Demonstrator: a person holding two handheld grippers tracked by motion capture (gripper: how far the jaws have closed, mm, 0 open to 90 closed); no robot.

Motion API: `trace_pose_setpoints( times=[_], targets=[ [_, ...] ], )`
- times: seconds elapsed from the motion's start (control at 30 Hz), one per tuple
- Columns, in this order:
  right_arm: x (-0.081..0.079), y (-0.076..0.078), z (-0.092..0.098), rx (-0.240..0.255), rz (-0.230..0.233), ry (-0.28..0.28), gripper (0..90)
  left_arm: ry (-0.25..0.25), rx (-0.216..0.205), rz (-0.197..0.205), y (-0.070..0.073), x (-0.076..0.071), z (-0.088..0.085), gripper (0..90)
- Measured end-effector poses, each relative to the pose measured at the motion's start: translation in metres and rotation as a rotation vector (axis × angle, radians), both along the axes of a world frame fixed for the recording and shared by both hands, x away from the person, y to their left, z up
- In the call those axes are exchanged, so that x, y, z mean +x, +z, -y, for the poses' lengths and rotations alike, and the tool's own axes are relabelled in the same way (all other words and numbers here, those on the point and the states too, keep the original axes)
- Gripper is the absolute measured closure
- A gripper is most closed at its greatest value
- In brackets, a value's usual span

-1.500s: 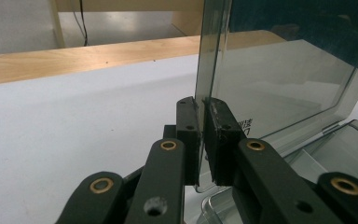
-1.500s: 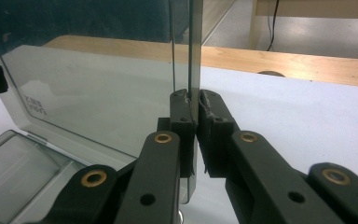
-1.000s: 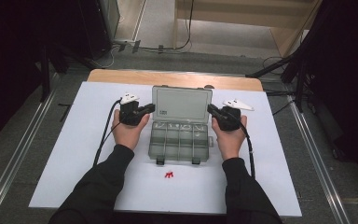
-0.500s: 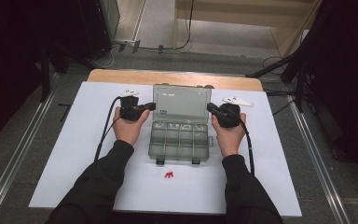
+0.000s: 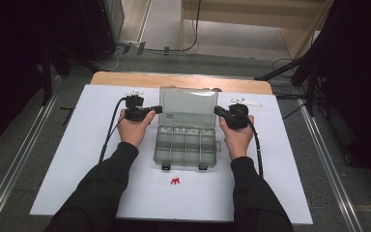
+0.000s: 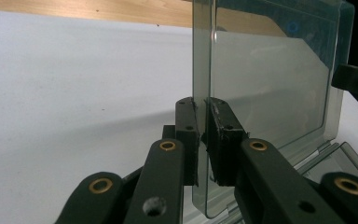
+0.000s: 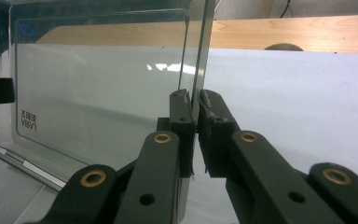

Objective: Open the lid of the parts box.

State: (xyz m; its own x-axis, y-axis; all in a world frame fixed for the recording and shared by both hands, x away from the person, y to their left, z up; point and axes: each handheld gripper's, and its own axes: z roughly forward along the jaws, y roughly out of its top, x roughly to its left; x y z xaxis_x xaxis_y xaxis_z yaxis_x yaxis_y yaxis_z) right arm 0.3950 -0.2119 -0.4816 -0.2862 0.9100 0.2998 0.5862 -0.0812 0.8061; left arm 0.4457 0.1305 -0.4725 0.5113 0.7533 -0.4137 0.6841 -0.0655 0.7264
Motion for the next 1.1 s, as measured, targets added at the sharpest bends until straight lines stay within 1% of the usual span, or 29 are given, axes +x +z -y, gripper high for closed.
trace_pose_setpoints(
  times=[0.07, 0.1, 0.13, 0.17, 0.2, 0.27, 0.37, 0.5, 0.57, 0.7, 0.87, 0.93, 0.97, 1.1],
  targets=[
    [0.000, 0.000, 0.000, 0.002, -0.004, -0.002, 85.2, 0.001, 0.003, -0.003, 0.000, 0.000, 0.000, 83.0],
    [0.002, -0.001, 0.001, 0.008, -0.011, -0.002, 85.2, 0.004, 0.021, 0.015, 0.001, 0.000, 0.002, 82.9],
    [0.002, -0.001, 0.001, 0.008, -0.011, -0.002, 85.2, 0.004, 0.021, 0.015, 0.001, 0.000, 0.002, 82.9],
    [0.003, -0.003, 0.002, 0.021, -0.014, -0.003, 85.1, 0.007, 0.013, 0.007, 0.001, 0.001, 0.002, 82.9],
    [0.003, -0.003, 0.002, 0.021, -0.014, -0.003, 85.1, 0.007, 0.013, 0.007, 0.001, 0.001, 0.002, 82.9],
    [0.005, -0.004, 0.003, 0.032, -0.019, -0.001, 85.1, 0.001, 0.001, -0.015, -0.001, 0.004, 0.001, 82.8],
    [0.006, -0.005, 0.003, 0.029, -0.029, -0.001, 85.0, 0.005, -0.014, -0.034, -0.002, 0.005, 0.000, 82.7],
    [0.008, -0.006, 0.003, 0.029, -0.034, 0.001, 85.0, 0.001, -0.017, -0.046, -0.003, 0.007, 0.000, 82.4],
    [0.009, -0.007, 0.003, 0.026, -0.036, 0.002, 84.9, 0.003, -0.026, -0.059, -0.004, 0.009, 0.000, 82.2],
    [0.010, -0.008, 0.003, 0.031, -0.043, -0.001, 84.9, 0.005, -0.033, -0.069, -0.005, 0.010, -0.001, 82.1],
    [0.011, -0.009, 0.003, 0.033, -0.047, -0.002, 84.8, 0.006, -0.030, -0.075, -0.007, 0.011, -0.001, 81.6],
    [0.012, -0.010, 0.004, 0.035, -0.052, -0.001, 84.8, 0.006, -0.036, -0.082, -0.007, 0.012, -0.001, 81.5],
    [0.012, -0.010, 0.004, 0.036, -0.054, -0.002, 84.8, 0.014, -0.037, -0.090, -0.008, 0.012, -0.001, 81.3],
    [0.013, -0.012, 0.004, 0.041, -0.053, -0.002, 84.8, 0.013, -0.041, -0.098, -0.009, 0.013, -0.002, 81.2]
  ],
)
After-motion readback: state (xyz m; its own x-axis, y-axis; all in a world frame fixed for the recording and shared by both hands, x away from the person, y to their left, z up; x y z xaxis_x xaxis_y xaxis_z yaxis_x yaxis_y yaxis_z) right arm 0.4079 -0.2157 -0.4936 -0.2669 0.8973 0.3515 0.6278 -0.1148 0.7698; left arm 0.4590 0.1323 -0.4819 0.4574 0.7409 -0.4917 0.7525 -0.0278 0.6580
